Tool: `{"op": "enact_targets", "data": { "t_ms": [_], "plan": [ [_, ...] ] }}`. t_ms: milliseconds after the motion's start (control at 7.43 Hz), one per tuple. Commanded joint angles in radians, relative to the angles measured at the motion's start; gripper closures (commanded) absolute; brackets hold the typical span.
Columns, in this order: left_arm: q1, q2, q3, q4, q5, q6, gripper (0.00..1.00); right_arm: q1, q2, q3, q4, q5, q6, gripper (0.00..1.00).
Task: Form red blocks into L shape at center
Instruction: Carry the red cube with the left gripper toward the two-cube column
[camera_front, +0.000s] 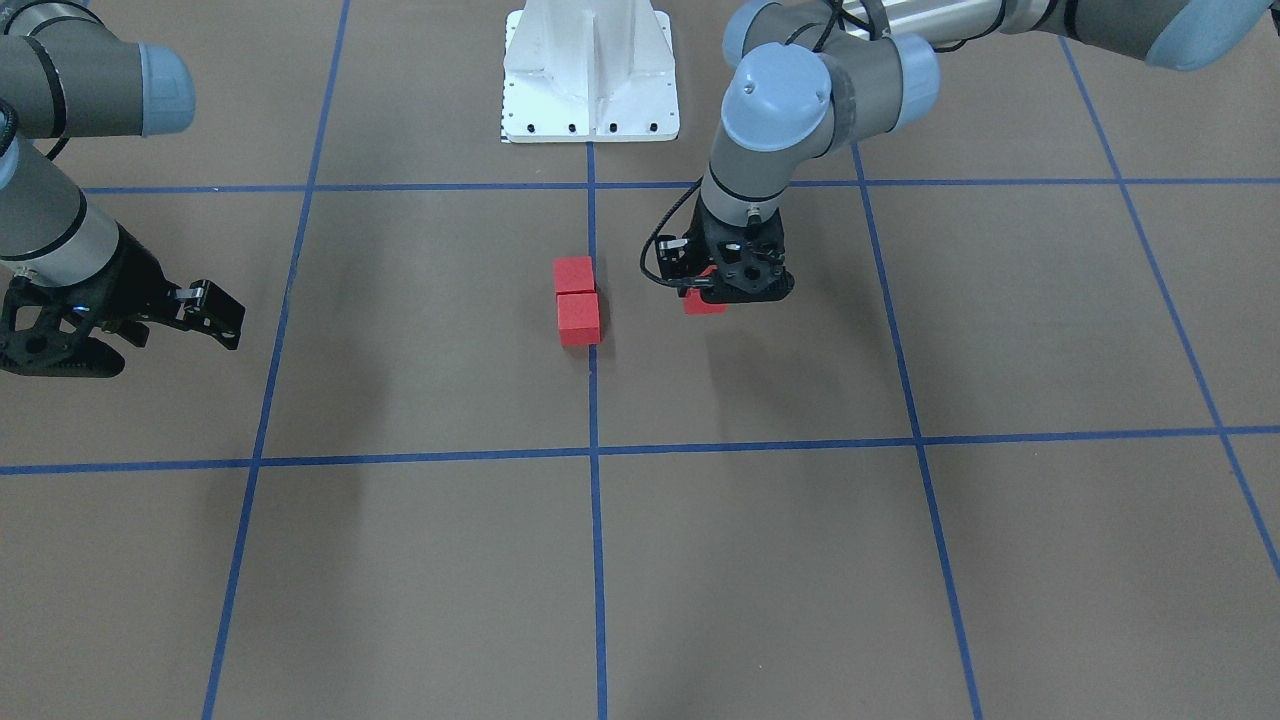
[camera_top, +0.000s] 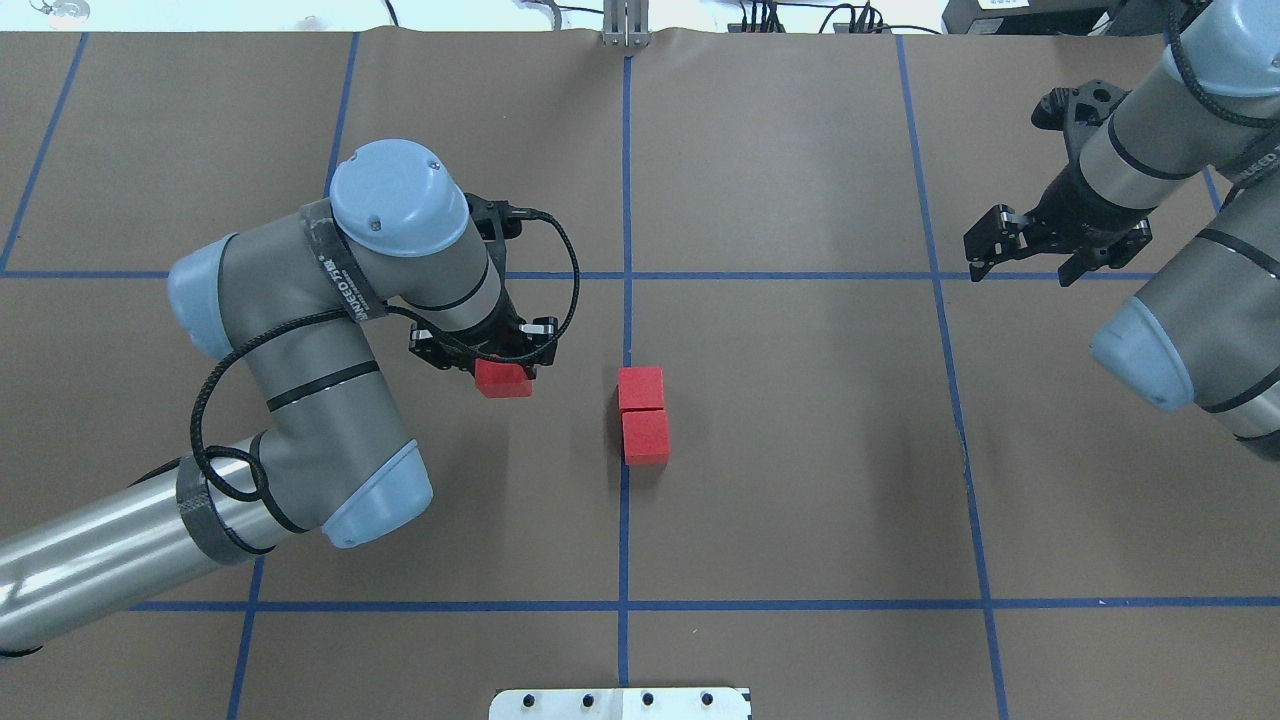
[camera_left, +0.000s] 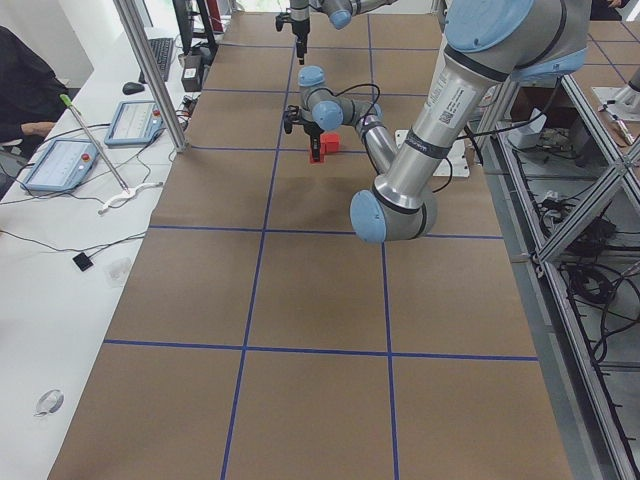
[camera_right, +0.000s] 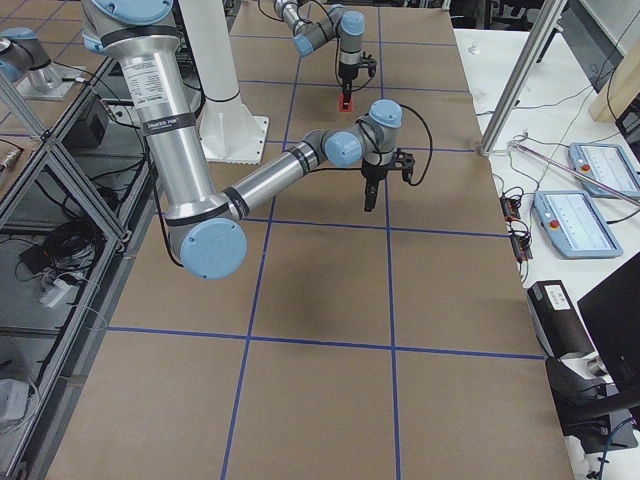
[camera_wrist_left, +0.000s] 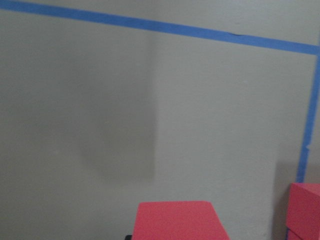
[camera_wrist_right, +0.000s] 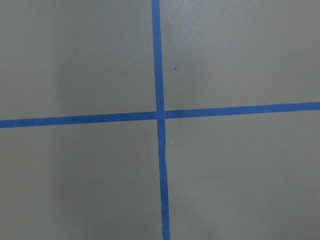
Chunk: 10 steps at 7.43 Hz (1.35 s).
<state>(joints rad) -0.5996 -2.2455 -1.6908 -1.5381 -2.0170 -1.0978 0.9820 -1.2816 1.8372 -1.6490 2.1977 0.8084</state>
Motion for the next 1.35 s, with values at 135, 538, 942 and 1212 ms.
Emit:
{"op": "enact_targets", "data": {
  "t_ms": [135, 538, 942, 1212],
  "plan": [
    [0.004, -0.066, 0.026, -0.003, 0.003, 0.421, 1.00, 0.003, -0.005, -0.001, 0.000, -0.004, 0.002, 0.00],
    [0.029, -0.121, 0.076, -0.008, 0.105, 0.881, 1.00, 0.011, -0.016, 0.001, 0.000, -0.003, 0.002, 0.00],
    [0.067, -0.114, 0.077, -0.001, 0.211, 0.965, 1.00, 0.010, -0.018, -0.001, 0.000, -0.003, 0.000, 0.00],
    [0.095, -0.114, 0.077, -0.007, 0.294, 1.053, 1.00, 0.010, -0.019, -0.001, 0.000, -0.003, 0.002, 0.00]
  ]
}}
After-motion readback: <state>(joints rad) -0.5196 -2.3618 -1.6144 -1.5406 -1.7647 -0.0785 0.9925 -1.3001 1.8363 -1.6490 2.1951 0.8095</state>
